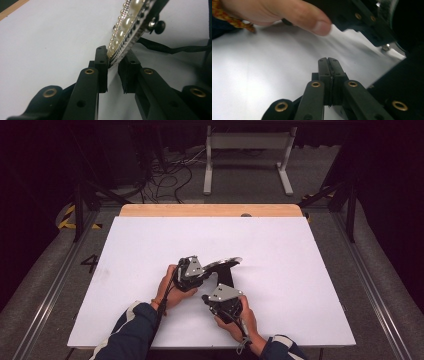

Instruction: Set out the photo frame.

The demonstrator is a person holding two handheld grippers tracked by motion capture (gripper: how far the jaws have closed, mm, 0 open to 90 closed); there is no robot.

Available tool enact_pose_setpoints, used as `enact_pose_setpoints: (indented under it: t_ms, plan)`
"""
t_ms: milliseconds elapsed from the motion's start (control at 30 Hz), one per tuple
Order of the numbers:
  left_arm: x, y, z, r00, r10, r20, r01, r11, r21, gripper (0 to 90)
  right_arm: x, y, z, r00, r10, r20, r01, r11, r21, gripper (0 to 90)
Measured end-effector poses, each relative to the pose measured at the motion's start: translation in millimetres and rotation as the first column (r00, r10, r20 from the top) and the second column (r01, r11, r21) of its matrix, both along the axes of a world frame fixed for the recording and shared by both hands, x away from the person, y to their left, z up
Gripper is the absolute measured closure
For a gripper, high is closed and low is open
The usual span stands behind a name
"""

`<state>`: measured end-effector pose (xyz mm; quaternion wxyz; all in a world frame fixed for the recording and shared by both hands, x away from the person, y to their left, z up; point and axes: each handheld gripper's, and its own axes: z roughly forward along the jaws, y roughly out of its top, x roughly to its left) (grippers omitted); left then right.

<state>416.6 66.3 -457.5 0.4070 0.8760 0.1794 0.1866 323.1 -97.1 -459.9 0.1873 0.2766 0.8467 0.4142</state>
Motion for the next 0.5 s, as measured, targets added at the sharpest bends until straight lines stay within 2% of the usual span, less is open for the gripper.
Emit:
enact_pose_setpoints:
  t_ms: [100, 300, 400, 467, 500]
  plan:
    - [-0.8, -0.5, -0.2, 1.0000, 0.004, 0.001, -0.004, 1.0000, 0.001, 78.3, -2.4, 2.4, -0.1, 0.9997, 0.004, 0.024, -0.003, 1.000, -0.016, 90.0]
    - [-2.1, -1.0, -0.2, 0.9999, 0.007, 0.008, -0.007, 0.9999, 0.009, 78.6, 4.6, -4.7, -1.7, 0.9991, -0.041, -0.009, 0.041, 0.999, 0.011, 90.0]
    - [-3.1, -1.0, 0.3, 0.9999, 0.012, 0.012, -0.012, 0.9998, 0.017, 78.7, 5.0, -5.7, -1.3, 0.9984, -0.056, -0.009, 0.056, 0.998, 0.008, 90.0]
    - [-4.4, -1.5, 0.4, 0.9996, 0.016, 0.022, -0.016, 0.9996, 0.024, 79.1, 4.3, -6.8, -1.1, 0.9957, -0.093, -0.002, 0.093, 0.996, -0.002, 90.0]
    - [-4.4, -1.5, 0.4, 0.9996, 0.016, 0.022, -0.016, 0.9996, 0.024, 79.2, 4.3, -6.8, -1.1, 0.9957, -0.093, -0.002, 0.093, 0.996, -0.002, 90.0]
